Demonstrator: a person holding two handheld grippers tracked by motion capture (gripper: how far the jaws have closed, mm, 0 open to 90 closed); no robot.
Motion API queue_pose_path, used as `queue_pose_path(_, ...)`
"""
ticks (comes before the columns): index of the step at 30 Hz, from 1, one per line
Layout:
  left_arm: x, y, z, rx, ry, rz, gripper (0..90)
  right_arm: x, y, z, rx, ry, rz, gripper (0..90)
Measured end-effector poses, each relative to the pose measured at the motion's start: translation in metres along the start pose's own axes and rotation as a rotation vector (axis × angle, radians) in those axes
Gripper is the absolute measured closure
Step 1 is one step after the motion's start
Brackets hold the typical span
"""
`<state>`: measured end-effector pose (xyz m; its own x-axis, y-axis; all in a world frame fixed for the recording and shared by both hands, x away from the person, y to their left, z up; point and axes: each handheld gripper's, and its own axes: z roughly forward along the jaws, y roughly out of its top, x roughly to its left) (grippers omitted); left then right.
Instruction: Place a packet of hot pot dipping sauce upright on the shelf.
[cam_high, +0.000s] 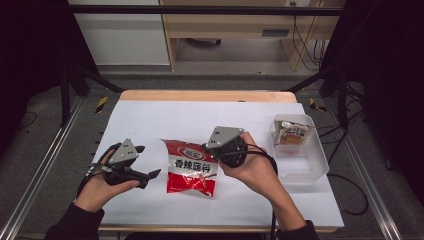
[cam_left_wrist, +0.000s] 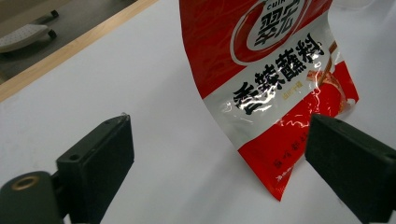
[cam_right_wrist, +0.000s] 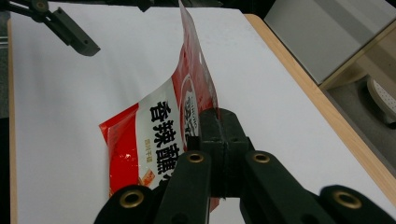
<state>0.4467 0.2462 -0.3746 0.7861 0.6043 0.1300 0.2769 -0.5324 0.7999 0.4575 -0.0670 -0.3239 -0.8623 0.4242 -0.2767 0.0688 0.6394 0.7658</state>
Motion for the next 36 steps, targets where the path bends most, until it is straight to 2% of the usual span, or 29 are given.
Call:
queue_pose_path(7,0.001,0.009,-0.001,-0.005,0.001,0.018,19.2,0.005,0.007,-0.001,-0.014,0.026,-0.025,90.0)
queue_pose_path(16,0.000,0.019,0.006,-0.016,0.003,0.057,26.8,0.007,0.013,-0.004,-0.034,0.052,-0.046,90.0)
queue_pose_path(21,0.001,0.026,0.011,-0.031,-0.019,0.073,34.2,0.008,0.017,-0.009,-0.049,0.065,-0.060,90.0)
queue_pose_path(24,0.003,0.028,0.012,-0.044,-0.035,0.069,38.0,0.009,0.018,-0.010,-0.051,0.075,-0.066,90.0)
queue_pose_path(25,0.004,0.029,0.013,-0.047,-0.044,0.068,41.8,0.010,0.018,-0.011,-0.049,0.079,-0.065,90.0)
queue_pose_path(32,0.005,0.034,0.020,-0.026,-0.074,0.099,48.5,0.009,0.017,-0.012,-0.055,0.092,-0.064,90.0)
queue_pose_path(34,0.005,0.037,0.020,-0.047,-0.095,0.088,52.1,0.009,0.017,-0.013,-0.049,0.094,-0.059,90.0)
queue_pose_path(36,0.005,0.038,0.020,-0.044,-0.094,0.090,56.0,0.008,0.016,-0.013,-0.050,0.093,-0.061,90.0)
